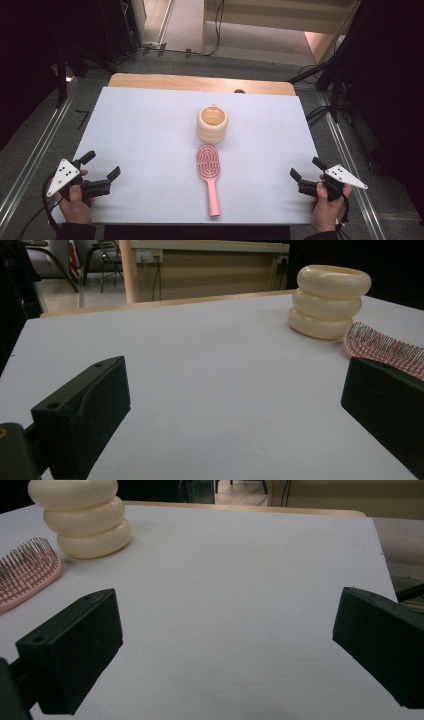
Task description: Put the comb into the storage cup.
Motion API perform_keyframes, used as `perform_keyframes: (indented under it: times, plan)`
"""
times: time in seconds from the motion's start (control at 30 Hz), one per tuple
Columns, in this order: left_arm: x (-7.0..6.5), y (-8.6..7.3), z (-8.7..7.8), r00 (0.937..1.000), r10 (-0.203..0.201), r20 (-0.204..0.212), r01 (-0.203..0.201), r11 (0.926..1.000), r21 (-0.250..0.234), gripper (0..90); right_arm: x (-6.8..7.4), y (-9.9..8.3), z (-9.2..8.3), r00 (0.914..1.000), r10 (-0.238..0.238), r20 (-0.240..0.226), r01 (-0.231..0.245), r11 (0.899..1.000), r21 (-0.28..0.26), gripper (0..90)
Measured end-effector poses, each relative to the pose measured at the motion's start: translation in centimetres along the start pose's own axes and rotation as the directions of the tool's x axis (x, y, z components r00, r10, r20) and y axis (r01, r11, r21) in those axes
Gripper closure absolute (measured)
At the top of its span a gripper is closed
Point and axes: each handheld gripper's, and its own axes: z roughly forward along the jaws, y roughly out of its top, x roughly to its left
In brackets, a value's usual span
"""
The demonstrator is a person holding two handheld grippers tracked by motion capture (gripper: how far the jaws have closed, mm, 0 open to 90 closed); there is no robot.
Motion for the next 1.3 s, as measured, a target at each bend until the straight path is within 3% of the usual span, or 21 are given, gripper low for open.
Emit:
perform_keyframes:
  times: [0.2,0.47,1.3]
  plan:
    - [-0.02,0.00,-0.02,1.0000,-0.001,0.001,0.001,1.0000,-0.001,0.2,0.02,0.02,-0.15,1.0000,0.003,0.004,-0.003,1.000,-0.009,0.0]
    - [0.04,0.00,-0.02,1.0000,-0.001,0.001,0.001,1.0000,-0.003,0.1,0.27,0.32,-0.66,0.9993,0.000,0.038,0.001,1.000,-0.015,11.4]
    - [0.03,0.01,-0.04,1.0000,-0.001,0.001,0.001,1.0000,-0.002,0.1,0.43,0.53,-0.83,0.9998,0.008,0.020,-0.007,1.000,-0.027,11.4]
